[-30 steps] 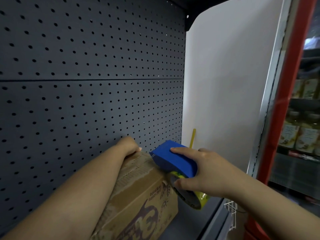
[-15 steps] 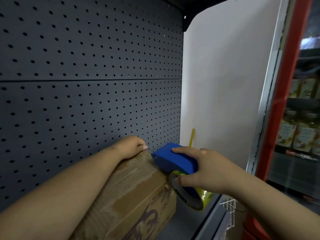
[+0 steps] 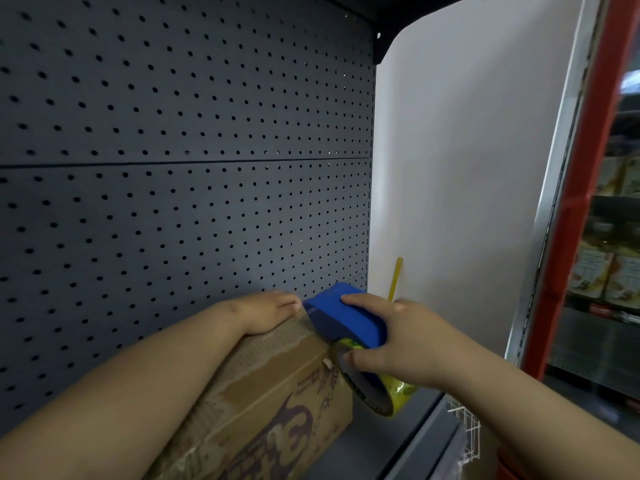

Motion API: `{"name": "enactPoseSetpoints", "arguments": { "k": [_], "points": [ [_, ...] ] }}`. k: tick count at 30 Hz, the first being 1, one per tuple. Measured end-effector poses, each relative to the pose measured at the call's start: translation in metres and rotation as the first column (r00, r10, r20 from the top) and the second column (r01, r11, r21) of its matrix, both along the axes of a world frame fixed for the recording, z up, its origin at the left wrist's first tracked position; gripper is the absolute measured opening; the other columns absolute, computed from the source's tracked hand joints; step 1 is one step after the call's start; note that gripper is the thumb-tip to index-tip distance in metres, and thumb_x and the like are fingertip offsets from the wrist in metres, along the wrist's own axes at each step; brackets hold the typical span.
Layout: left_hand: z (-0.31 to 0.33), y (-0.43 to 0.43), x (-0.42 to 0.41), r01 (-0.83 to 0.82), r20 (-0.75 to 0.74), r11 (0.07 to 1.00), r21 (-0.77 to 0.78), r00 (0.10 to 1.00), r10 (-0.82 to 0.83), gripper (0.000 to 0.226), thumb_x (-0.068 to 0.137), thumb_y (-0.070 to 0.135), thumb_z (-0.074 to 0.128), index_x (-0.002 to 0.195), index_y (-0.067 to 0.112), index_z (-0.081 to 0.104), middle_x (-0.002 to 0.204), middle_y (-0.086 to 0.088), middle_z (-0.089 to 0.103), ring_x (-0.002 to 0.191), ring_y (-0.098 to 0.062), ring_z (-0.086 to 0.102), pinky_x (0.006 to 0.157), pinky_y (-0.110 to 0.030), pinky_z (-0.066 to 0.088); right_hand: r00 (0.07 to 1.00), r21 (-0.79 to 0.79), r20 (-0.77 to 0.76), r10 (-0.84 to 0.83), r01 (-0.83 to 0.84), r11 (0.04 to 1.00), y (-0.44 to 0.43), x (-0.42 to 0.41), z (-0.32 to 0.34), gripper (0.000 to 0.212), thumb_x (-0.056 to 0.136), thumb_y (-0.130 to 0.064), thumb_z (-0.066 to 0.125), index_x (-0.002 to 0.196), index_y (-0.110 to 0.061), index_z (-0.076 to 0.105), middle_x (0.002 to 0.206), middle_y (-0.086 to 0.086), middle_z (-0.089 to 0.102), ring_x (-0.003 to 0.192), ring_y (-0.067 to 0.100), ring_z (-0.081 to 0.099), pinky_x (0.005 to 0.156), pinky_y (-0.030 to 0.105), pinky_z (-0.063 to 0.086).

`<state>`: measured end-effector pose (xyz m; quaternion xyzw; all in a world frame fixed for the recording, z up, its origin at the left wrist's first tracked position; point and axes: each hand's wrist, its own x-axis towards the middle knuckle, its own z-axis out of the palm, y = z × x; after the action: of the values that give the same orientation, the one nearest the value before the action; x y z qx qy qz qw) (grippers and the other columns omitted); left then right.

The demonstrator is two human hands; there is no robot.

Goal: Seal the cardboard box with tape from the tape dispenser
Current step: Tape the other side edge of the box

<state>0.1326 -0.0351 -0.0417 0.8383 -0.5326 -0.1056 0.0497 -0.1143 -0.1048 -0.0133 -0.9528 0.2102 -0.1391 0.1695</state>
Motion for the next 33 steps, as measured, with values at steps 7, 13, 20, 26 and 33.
{"name": "enactPoseSetpoints", "arguments": {
  "k": [7,13,20,26,33],
  "points": [
    [0.002,0.005,-0.019,0.020,0.390,0.988,-0.151,0.920,0.041,0.049,0.098,0.032,0.036,0.146,0.019,0.033,0.156,-0.004,0.027,0.145,-0.024,0.022,0.117,-0.034,0.016,1.000,-0.001,0.008,-0.008,0.008,1.000,0.001,-0.003,0.000,0.077,0.071,-0.057,0.064,0.137,-0.051,0.025,0.107,0.002,0.046,0.094,0.022,0.056,0.082,0.031,0.050],
    [0.004,0.015,-0.031,-0.085,-0.221,0.988,-0.127,0.974,0.056,0.045,0.100,0.036,0.024,0.145,0.036,0.027,0.159,0.009,0.012,0.148,-0.015,0.008,0.121,-0.041,0.002,1.000,0.008,-0.009,-0.001,0.001,1.000,0.001,-0.010,0.000,0.077,0.071,-0.056,0.064,0.138,-0.050,0.025,0.108,0.003,0.048,0.091,0.021,0.056,0.081,0.032,0.051],
    [-0.012,0.020,-0.038,-0.079,0.065,0.997,0.009,0.995,0.078,0.050,0.098,0.042,0.007,0.148,0.039,0.011,0.160,0.013,0.001,0.148,-0.012,-0.002,0.119,-0.048,-0.003,1.000,0.003,-0.007,0.027,-0.027,1.000,0.002,-0.011,-0.007,0.078,0.074,-0.056,0.062,0.139,-0.049,0.021,0.105,0.004,0.043,0.088,0.019,0.048,0.077,0.025,0.041],
    [-0.013,0.014,-0.039,-0.107,0.098,0.994,0.014,0.990,0.105,0.051,0.098,0.040,0.009,0.148,0.037,0.015,0.160,0.011,0.006,0.148,-0.012,0.002,0.120,-0.046,0.001,0.997,-0.045,-0.032,0.063,-0.065,0.997,0.001,-0.013,-0.009,0.082,0.073,-0.055,0.063,0.140,-0.049,0.018,0.098,0.002,0.039,0.083,0.019,0.047,0.075,0.027,0.044],
    [-0.004,0.016,-0.045,-0.130,0.135,0.990,0.063,0.984,0.120,0.048,0.100,0.038,0.010,0.147,0.038,0.015,0.161,0.008,0.006,0.148,-0.015,0.003,0.120,-0.046,0.001,0.992,0.002,-0.044,0.116,-0.116,0.993,-0.007,-0.064,-0.019,0.083,0.065,-0.059,0.065,0.135,-0.056,0.021,0.110,-0.001,0.054,0.086,0.014,0.058,0.080,0.031,0.051]
  ]
}}
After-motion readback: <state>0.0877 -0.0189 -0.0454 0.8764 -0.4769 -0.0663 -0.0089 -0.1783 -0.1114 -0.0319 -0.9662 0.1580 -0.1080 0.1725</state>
